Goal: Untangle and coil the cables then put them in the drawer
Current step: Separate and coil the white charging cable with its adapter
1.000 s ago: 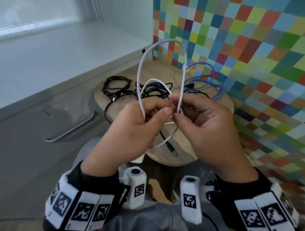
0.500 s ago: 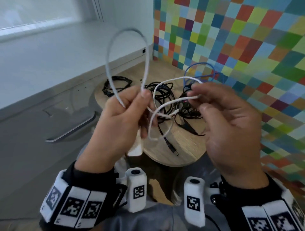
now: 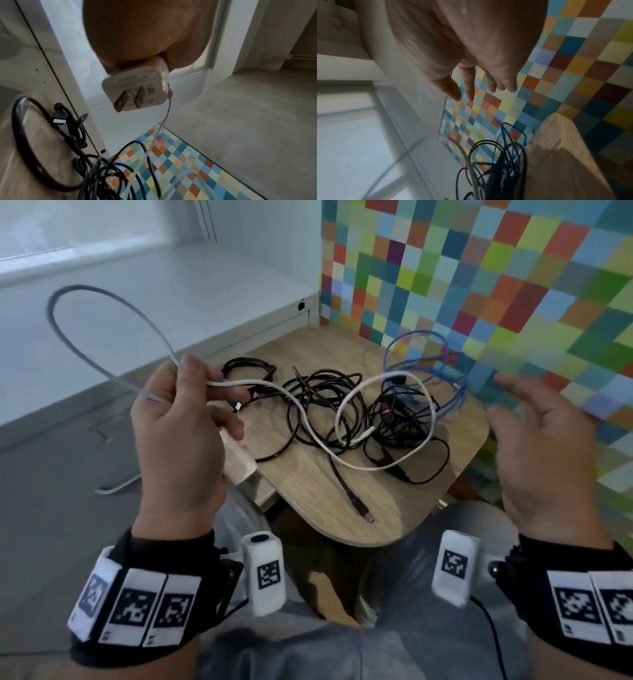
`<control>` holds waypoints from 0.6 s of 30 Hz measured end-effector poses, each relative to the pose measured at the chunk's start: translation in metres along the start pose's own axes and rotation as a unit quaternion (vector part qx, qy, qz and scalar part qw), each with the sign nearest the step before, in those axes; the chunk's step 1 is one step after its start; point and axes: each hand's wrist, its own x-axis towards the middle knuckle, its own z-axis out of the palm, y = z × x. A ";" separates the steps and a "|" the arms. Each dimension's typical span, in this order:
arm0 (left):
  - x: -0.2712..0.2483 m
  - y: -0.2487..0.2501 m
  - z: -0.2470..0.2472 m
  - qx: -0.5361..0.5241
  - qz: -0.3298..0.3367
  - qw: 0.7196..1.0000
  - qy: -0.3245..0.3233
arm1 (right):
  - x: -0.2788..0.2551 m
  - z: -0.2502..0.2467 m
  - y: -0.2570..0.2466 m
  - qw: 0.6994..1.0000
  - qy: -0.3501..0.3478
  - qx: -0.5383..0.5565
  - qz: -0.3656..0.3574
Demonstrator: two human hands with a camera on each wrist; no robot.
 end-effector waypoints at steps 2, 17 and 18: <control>-0.001 0.000 0.001 0.015 -0.013 0.999 -0.040 | -0.002 0.003 -0.004 0.998 -0.011 -0.052 -0.017; -0.012 0.002 0.009 0.056 -0.024 0.992 -0.111 | -0.065 0.049 -0.073 0.926 -0.354 -0.046 -0.121; -0.012 0.001 0.010 0.058 -0.026 0.992 -0.112 | -0.064 0.045 -0.077 0.945 -0.296 0.031 -0.133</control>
